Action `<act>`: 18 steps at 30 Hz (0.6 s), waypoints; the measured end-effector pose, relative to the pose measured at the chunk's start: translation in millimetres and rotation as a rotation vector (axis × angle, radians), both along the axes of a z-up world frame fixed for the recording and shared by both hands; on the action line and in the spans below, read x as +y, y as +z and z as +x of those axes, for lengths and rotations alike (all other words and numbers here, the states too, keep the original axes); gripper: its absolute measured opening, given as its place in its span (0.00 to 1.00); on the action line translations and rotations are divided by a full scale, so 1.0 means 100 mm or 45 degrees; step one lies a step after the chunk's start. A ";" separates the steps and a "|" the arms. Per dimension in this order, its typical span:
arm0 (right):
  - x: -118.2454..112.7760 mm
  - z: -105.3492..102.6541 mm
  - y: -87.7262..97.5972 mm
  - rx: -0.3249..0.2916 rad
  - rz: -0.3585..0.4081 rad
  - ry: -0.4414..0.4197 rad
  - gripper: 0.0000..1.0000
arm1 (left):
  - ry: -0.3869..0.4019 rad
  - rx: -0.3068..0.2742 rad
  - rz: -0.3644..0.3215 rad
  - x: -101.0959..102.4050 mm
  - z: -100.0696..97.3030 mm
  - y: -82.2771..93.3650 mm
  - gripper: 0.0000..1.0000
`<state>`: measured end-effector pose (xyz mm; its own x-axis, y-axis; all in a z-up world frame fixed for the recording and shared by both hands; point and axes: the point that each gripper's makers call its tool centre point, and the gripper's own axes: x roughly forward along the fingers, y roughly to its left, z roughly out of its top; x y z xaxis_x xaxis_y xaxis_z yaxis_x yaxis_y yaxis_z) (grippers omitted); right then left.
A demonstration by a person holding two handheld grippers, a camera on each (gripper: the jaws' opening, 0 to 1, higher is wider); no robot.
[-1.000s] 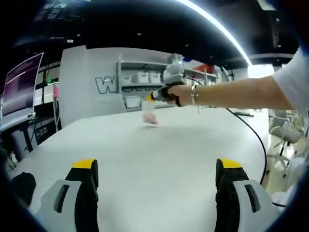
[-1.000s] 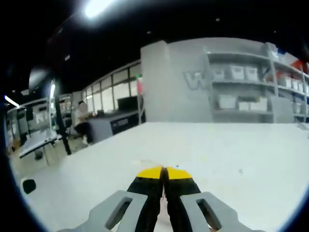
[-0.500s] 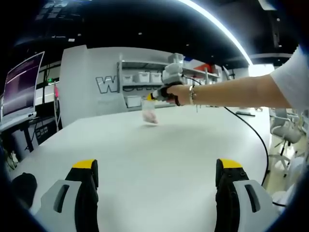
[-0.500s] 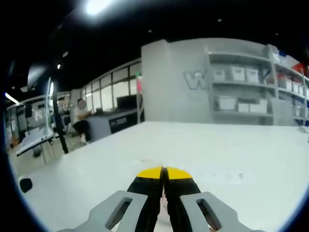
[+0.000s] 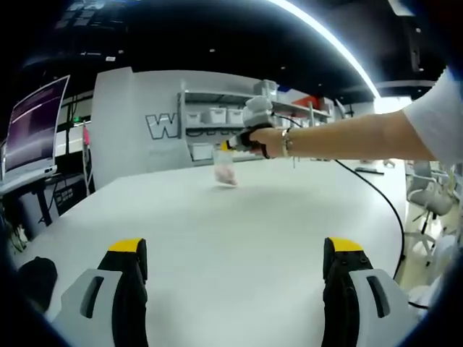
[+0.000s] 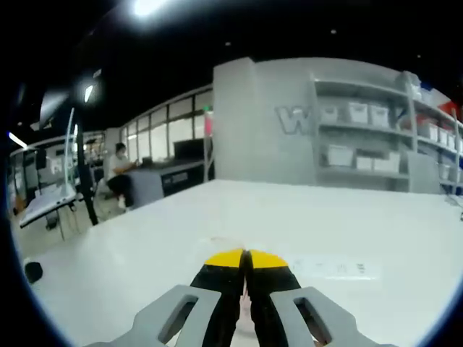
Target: Open the resealable bag by pulling the two sides of the seal apart until the entire bag opening is separated and visibly accessible.
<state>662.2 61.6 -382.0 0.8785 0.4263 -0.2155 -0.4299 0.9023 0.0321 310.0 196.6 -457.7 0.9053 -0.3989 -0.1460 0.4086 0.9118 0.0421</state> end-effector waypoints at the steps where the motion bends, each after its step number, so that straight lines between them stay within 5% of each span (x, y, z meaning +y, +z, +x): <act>1: 0.00 0.01 -0.01 0.001 -0.003 -0.001 0.00 | 0.001 0.000 -0.001 0.01 0.00 0.00 1.00; 18: 0.29 -0.09 -0.19 0.014 -0.034 0.078 0.00 | 0.016 0.002 -0.011 0.05 -0.01 -0.04 1.00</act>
<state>653.6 91.1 -401.0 0.8487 0.4729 -0.2369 -0.4838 0.8751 0.0133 309.5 202.0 -461.6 0.9101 -0.3886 -0.1438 0.3970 0.9172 0.0339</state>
